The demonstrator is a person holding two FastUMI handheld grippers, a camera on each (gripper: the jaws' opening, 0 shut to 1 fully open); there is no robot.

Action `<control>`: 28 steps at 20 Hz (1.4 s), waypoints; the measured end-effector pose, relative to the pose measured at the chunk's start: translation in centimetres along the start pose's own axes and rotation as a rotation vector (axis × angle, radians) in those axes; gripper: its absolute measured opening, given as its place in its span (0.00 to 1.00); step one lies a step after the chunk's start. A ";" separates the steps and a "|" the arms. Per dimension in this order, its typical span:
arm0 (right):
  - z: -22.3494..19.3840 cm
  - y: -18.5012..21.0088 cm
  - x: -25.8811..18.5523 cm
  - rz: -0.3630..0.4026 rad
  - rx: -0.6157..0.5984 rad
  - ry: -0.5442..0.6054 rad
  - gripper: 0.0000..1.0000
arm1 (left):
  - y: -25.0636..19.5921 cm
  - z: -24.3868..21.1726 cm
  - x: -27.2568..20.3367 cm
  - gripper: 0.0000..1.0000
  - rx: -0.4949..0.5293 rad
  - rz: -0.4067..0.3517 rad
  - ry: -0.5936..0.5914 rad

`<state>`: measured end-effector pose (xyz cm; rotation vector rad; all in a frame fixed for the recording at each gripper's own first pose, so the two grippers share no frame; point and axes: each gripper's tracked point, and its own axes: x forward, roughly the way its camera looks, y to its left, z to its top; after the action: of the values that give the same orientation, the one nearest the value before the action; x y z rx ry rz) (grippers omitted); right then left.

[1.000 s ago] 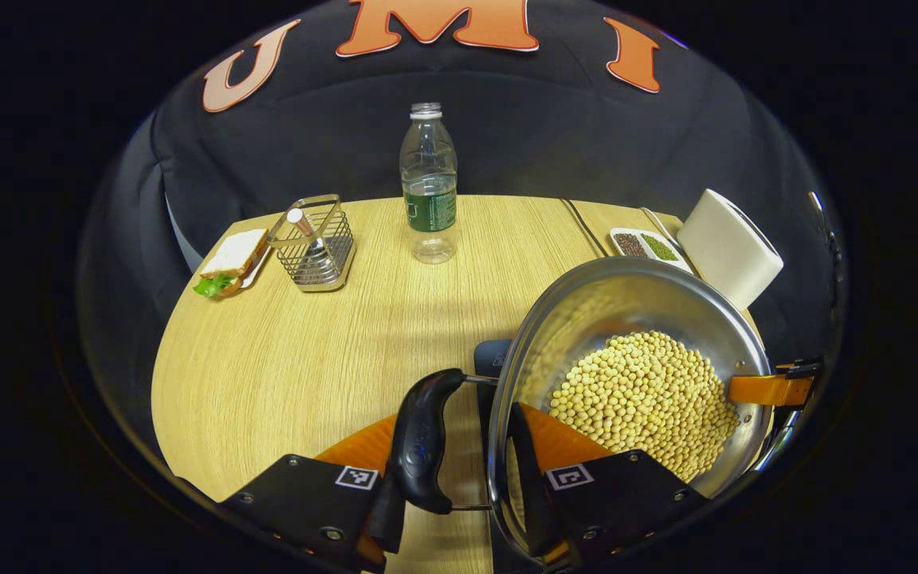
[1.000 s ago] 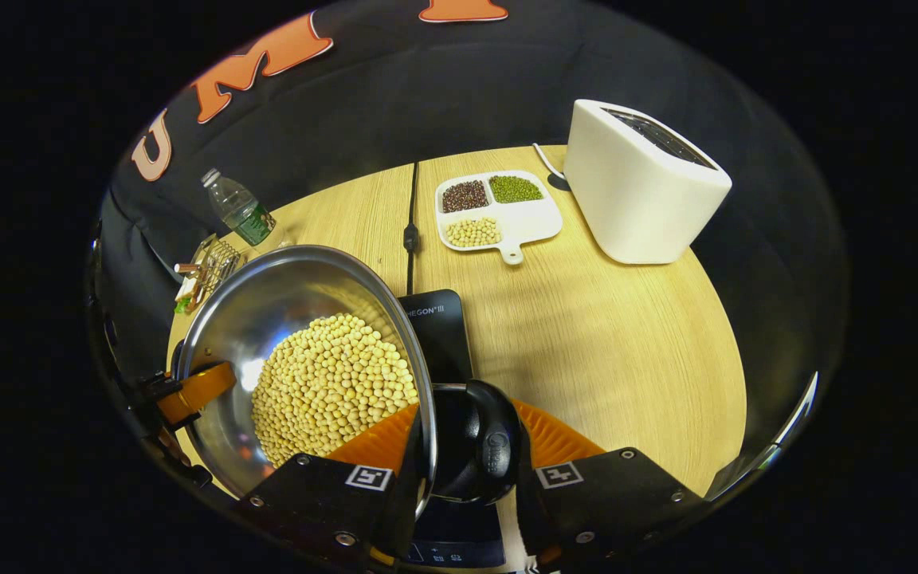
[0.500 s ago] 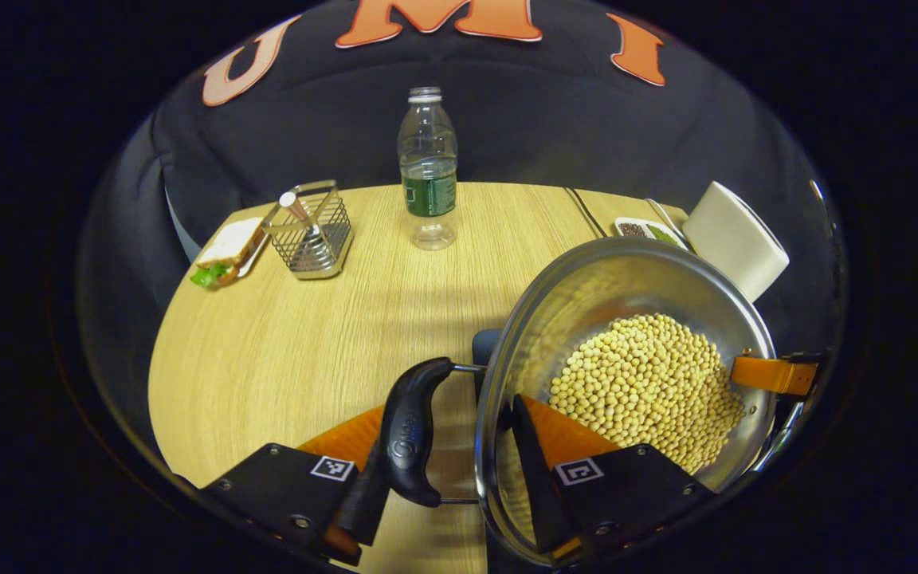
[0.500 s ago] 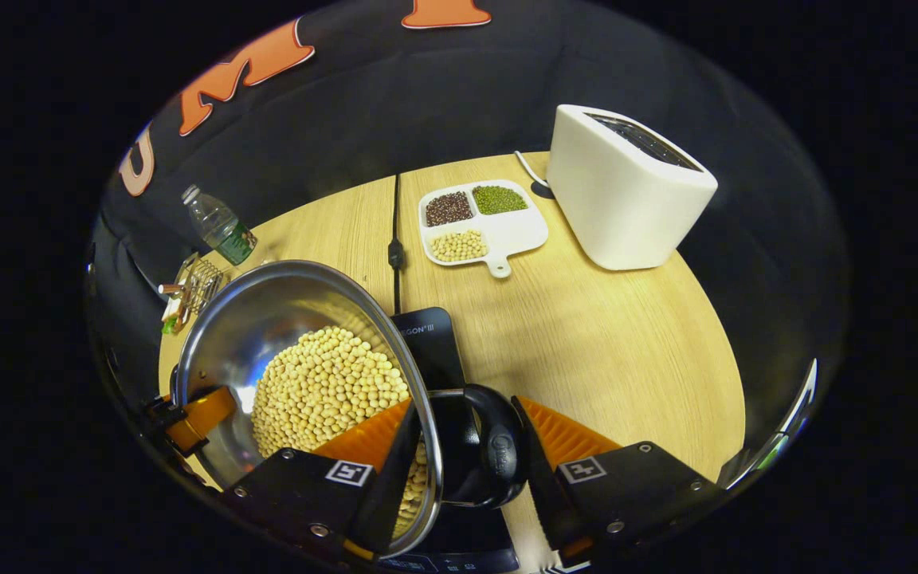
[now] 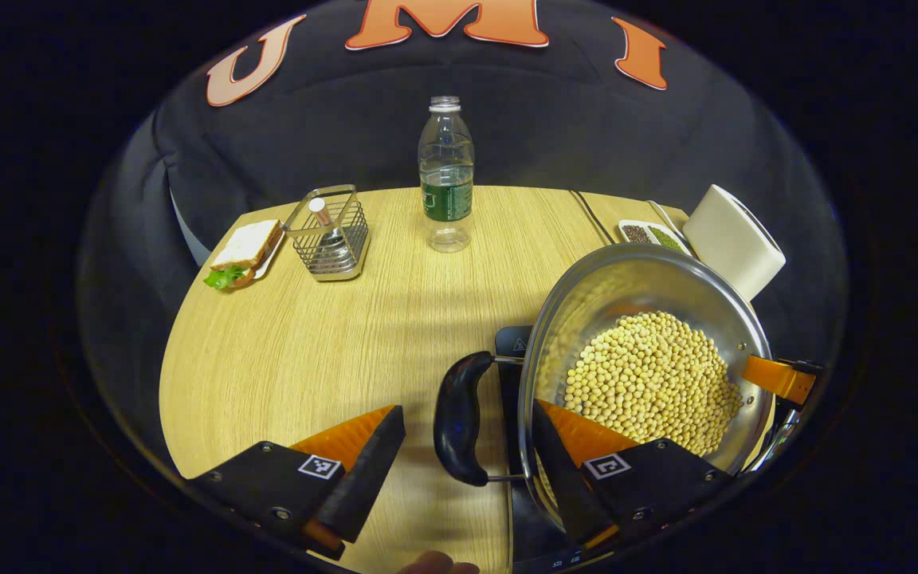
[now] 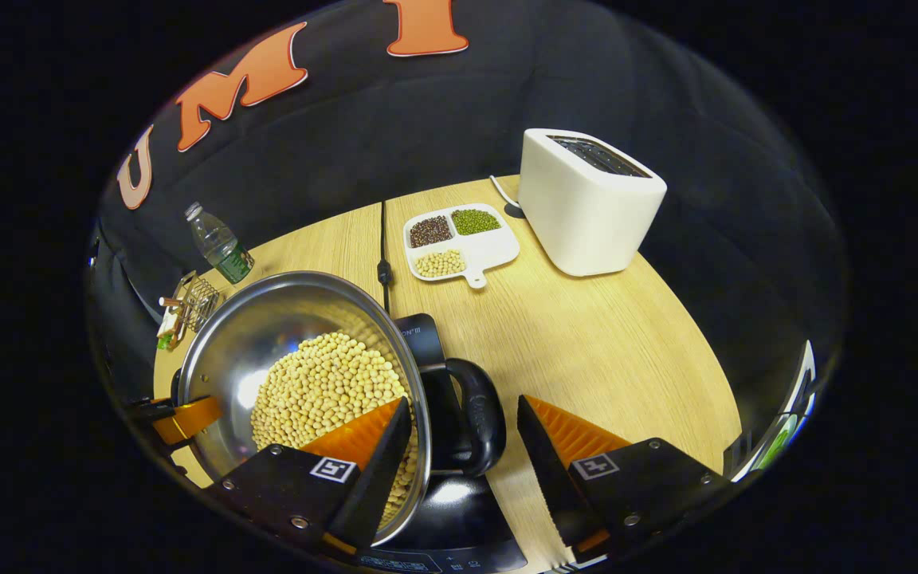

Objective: First push the handle of the pot to place it horizontally, then grasp the pot with both hands and set it on the induction cooktop.

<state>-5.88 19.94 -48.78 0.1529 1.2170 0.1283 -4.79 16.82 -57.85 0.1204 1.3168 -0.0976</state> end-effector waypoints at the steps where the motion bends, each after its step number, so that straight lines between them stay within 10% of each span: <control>1: 0.3 -0.2 -0.6 -0.010 0.002 -0.026 0.84 | 0.1 0.4 -0.4 0.95 0.012 -0.004 -0.015; 28: 19.2 6.1 -26.7 0.084 -0.157 -0.844 0.88 | 12.4 22.0 -28.4 0.91 -0.172 0.070 -0.812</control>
<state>2.95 20.24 -16.48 0.1020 0.3571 0.2053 10.99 25.98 -24.46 -0.0239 0.5055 0.0295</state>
